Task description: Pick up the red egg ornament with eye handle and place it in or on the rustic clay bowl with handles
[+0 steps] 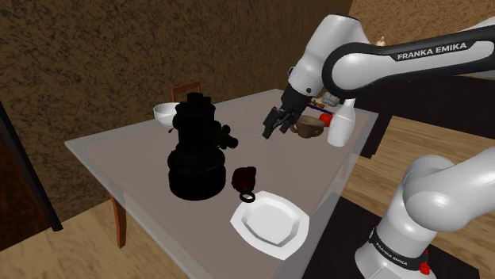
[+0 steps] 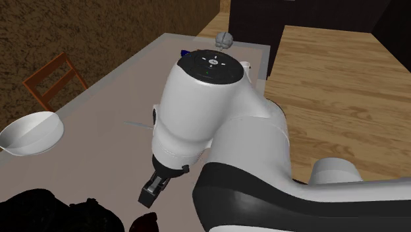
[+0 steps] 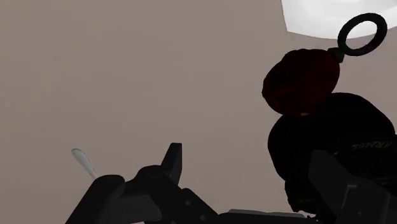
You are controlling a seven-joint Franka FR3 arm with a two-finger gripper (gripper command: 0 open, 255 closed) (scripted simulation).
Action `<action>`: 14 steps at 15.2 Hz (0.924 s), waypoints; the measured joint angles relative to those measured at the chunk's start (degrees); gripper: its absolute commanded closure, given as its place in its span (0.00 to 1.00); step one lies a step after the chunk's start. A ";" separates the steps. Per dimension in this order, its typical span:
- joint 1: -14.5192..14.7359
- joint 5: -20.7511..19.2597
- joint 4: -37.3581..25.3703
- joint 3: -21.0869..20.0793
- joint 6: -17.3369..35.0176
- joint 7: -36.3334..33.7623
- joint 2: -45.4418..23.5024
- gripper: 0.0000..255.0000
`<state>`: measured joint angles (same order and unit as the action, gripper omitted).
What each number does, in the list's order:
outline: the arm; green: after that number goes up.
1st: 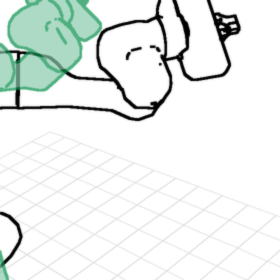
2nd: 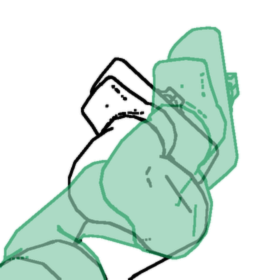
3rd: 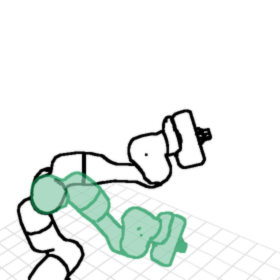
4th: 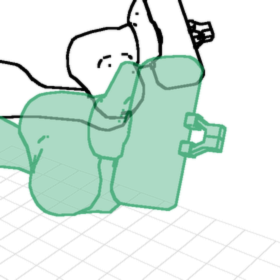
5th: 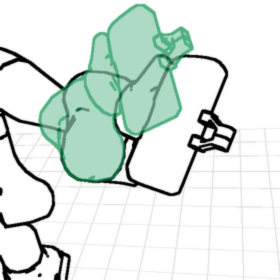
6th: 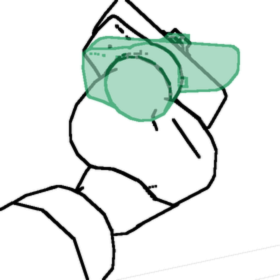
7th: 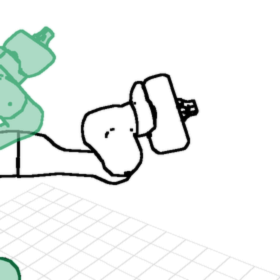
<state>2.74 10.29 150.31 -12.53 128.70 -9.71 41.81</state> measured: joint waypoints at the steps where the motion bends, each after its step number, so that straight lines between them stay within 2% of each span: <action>1: -0.01 0.54 -0.03 -1.38 2.69 -1.62 -1.69 0.00; 3: -0.26 1.39 0.84 -3.90 8.75 -4.48 -5.02 0.00; 5: -0.60 1.67 1.11 -5.23 12.45 -5.95 -7.24 0.00; 11: -1.15 1.72 2.49 -6.74 18.73 -6.74 -11.69 0.00; 14: -1.45 1.53 2.37 -7.15 20.17 -6.93 -13.21 0.00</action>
<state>1.29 11.81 152.68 -19.68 148.87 -16.65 28.59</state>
